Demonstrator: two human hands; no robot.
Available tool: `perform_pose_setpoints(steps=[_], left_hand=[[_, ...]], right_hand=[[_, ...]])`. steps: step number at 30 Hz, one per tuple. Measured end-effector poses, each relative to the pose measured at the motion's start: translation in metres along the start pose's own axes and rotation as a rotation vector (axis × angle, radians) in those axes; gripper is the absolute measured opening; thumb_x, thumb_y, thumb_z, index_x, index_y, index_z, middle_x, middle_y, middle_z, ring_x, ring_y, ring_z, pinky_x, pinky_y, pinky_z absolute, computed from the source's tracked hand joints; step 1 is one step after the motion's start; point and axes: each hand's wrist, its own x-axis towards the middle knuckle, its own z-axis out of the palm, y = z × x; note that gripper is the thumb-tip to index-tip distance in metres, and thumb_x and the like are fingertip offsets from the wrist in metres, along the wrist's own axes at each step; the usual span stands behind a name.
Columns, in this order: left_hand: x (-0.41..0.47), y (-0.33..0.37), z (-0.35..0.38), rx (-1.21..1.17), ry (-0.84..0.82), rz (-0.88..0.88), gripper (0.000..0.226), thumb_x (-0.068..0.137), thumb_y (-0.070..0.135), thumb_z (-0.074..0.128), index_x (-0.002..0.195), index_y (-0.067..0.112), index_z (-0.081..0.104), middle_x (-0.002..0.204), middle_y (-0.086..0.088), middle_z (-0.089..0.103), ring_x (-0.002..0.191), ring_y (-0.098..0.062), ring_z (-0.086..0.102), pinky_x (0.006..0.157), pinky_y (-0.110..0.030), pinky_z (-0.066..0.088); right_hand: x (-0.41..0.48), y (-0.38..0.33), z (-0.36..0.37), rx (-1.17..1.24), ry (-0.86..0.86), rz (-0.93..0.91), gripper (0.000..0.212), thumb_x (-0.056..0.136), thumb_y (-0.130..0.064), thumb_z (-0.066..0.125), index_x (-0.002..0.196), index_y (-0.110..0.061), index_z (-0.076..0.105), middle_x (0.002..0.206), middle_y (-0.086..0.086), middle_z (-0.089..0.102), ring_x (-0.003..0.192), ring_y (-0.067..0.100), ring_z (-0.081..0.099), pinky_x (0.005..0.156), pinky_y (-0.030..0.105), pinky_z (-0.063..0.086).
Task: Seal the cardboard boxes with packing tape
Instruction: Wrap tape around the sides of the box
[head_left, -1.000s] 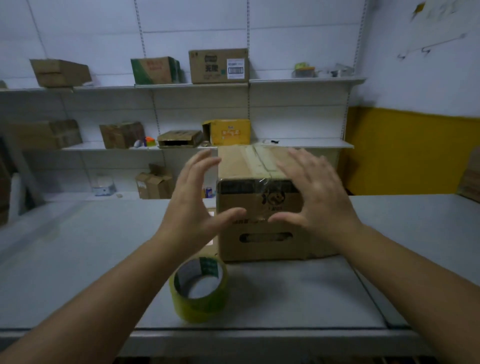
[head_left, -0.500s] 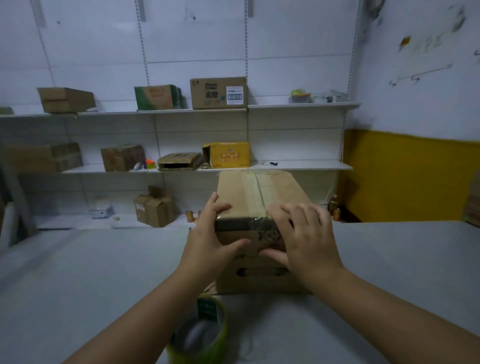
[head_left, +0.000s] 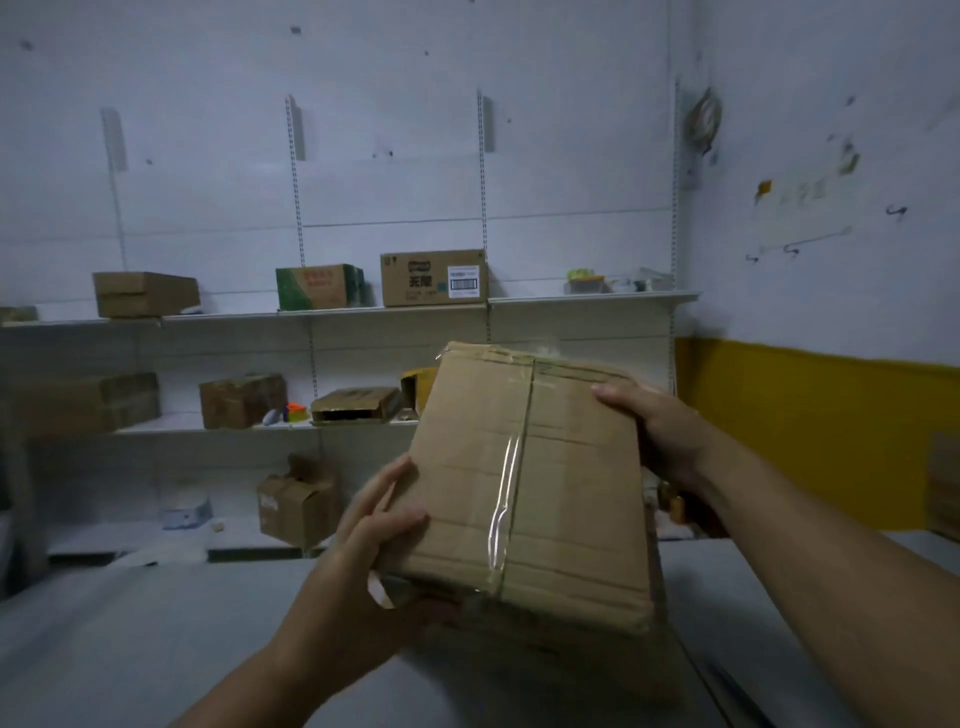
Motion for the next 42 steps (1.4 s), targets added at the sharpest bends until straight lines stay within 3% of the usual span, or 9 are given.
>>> perform_pose_setpoints(steps=[5,7,10,19,21,26,33,39,42], left_hand=[[0.029,0.004,-0.011,-0.195,0.497,-0.544,0.060,0.077,0.015,0.073,0.123,0.036,0.040,0.128,0.001,0.048,0.116,-0.013,0.050,0.093,-0.037,0.047],[0.035,0.007,-0.003,-0.527,0.550,-0.874,0.031,0.089,0.036,0.058,0.118,0.032,0.048,0.120,-0.003,0.056,0.111,-0.026,0.054,0.093,-0.050,0.047],[0.042,0.009,0.002,-0.899,0.452,-1.128,0.068,0.076,0.059,0.059,0.135,0.034,0.037,0.129,-0.005,0.051,0.116,-0.035,0.051,0.094,-0.058,0.042],[0.037,0.017,0.021,-0.745,0.721,-1.116,0.061,0.089,0.021,0.060,0.142,0.017,0.030,0.136,-0.012,0.047,0.115,-0.030,0.049,0.092,-0.039,0.039],[0.039,0.021,0.023,-0.743,0.678,-1.111,0.051,0.089,0.025,0.060,0.136,0.016,0.041,0.128,-0.010,0.053,0.105,-0.027,0.051,0.089,-0.039,0.041],[0.038,0.039,0.030,-0.678,0.644,-1.089,0.049,0.087,0.031,0.063,0.131,0.020,0.046,0.122,-0.003,0.058,0.111,-0.026,0.054,0.094,-0.043,0.044],[0.052,0.091,0.021,-1.010,0.498,-0.993,0.049,0.088,0.012,0.059,0.134,0.024,0.045,0.127,0.001,0.056,0.108,-0.019,0.059,0.089,-0.049,0.052],[0.020,0.116,0.018,-0.872,0.187,-1.084,0.036,0.089,0.002,0.054,0.108,0.033,0.055,0.113,0.009,0.061,0.113,-0.016,0.054,0.098,-0.036,0.044],[0.012,0.117,0.012,-0.778,-0.085,-1.055,0.025,0.089,0.007,0.056,0.099,0.028,0.064,0.104,0.003,0.069,0.105,-0.016,0.061,0.095,-0.035,0.049]], right_hand=[[0.014,-0.006,0.019,-0.054,0.261,-0.089,0.029,0.083,-0.043,0.066,0.100,-0.020,0.064,0.107,0.007,0.067,0.097,0.024,0.062,0.081,0.043,0.053],[0.006,0.002,0.036,-0.089,0.341,-0.152,0.026,0.083,-0.042,0.066,0.097,-0.021,0.063,0.102,0.007,0.068,0.091,0.024,0.065,0.083,0.045,0.055],[-0.017,0.022,0.062,-0.220,0.280,-0.274,0.026,0.081,-0.035,0.071,0.100,-0.024,0.056,0.098,-0.002,0.064,0.091,0.018,0.063,0.081,0.039,0.056],[-0.036,0.015,0.061,-0.728,0.223,-0.529,0.103,0.077,-0.040,0.072,0.140,-0.054,-0.008,0.153,-0.018,0.006,0.140,0.008,0.020,0.106,0.033,0.032],[-0.032,0.012,0.062,-0.946,0.297,-0.720,0.093,0.080,-0.047,0.062,0.149,-0.039,0.000,0.159,-0.011,-0.002,0.145,0.010,0.009,0.112,0.033,0.024],[-0.024,-0.021,0.061,-0.801,-0.019,-0.267,0.066,0.086,-0.047,0.061,0.144,-0.037,0.032,0.130,-0.006,0.055,0.105,0.012,0.057,0.086,0.032,0.053],[0.019,-0.075,0.052,-1.307,0.298,-0.345,0.048,0.090,-0.051,0.049,0.124,-0.018,0.055,0.123,0.007,0.056,0.108,0.025,0.053,0.092,0.041,0.046],[0.045,-0.035,0.045,-1.205,-0.012,-0.194,0.039,0.099,-0.029,0.044,0.135,-0.014,0.050,0.137,0.010,0.051,0.124,0.025,0.046,0.097,0.034,0.036],[0.061,0.013,0.045,-1.231,-0.090,-0.017,0.052,0.100,-0.044,0.035,0.145,-0.018,0.036,0.149,0.008,0.038,0.134,0.026,0.037,0.106,0.037,0.030]])
